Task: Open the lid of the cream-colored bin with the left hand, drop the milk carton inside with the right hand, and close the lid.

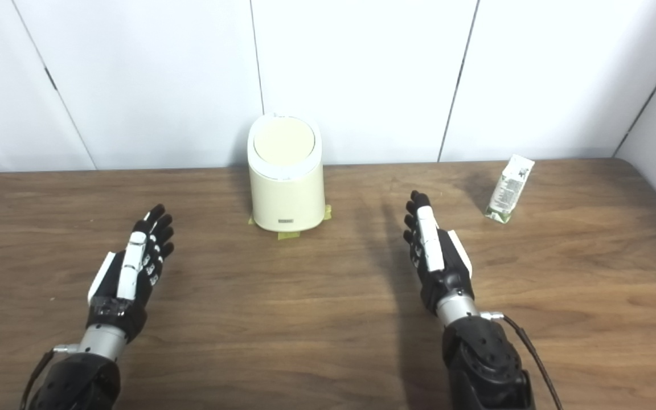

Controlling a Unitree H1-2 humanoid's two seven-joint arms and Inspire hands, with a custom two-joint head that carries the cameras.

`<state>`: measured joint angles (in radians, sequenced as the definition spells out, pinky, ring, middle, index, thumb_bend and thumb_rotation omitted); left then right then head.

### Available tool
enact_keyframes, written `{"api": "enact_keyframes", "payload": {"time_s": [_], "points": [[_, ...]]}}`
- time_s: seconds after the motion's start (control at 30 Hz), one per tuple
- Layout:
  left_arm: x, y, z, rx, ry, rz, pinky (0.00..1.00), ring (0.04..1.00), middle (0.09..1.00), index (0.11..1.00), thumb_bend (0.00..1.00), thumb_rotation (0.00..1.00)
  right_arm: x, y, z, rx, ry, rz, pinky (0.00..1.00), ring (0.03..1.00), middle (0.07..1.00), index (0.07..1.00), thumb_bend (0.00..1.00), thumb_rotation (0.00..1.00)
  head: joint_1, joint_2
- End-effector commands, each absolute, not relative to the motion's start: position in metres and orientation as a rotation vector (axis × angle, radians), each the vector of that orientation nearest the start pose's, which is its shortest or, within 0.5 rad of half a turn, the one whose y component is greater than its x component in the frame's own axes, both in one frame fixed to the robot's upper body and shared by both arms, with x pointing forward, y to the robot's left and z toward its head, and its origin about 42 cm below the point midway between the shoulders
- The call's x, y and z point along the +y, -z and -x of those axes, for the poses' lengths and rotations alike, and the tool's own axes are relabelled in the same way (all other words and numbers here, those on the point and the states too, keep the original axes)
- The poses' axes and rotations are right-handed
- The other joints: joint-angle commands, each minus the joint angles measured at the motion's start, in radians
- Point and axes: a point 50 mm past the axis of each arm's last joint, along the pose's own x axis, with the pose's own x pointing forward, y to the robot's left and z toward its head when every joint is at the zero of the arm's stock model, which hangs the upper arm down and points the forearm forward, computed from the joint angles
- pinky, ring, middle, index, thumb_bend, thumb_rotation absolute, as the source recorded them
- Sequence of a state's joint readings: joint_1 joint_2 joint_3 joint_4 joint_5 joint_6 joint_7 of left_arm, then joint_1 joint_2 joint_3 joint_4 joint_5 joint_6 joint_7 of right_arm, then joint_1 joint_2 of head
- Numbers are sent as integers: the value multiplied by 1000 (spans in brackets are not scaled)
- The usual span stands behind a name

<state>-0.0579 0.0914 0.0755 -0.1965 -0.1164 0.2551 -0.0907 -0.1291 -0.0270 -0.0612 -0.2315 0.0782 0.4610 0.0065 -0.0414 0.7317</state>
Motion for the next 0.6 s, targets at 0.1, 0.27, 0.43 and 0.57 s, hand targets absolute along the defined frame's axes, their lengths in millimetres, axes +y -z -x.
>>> {"api": "enact_keyframes", "payload": {"time_s": [0.1, 0.27, 0.43, 0.57], "points": [[243, -173, -306, -85, 80, 45, 1000, 1000, 1000, 1000, 422, 1000, -220, -183, -323, -12, -12, 30, 1000, 1000, 1000, 1000, 422, 1000, 4, 3], [243, -173, -307, -82, 82, 48, 1000, 1000, 1000, 1000, 433, 1000, -219, -182, -322, -12, 2, 98, 1000, 1000, 1000, 1000, 511, 1000, 7, 4], [243, -174, -307, -80, 74, 36, 1000, 1000, 1000, 1000, 430, 1000, -220, -181, -321, -1, 4, 65, 1000, 1000, 1000, 1000, 518, 1000, 11, 3], [244, -173, -309, -75, 65, 16, 1000, 1000, 1000, 1000, 445, 1000, -220, -179, -323, -6, 0, 41, 1000, 1000, 1000, 1000, 525, 1000, 1, -10]]}}
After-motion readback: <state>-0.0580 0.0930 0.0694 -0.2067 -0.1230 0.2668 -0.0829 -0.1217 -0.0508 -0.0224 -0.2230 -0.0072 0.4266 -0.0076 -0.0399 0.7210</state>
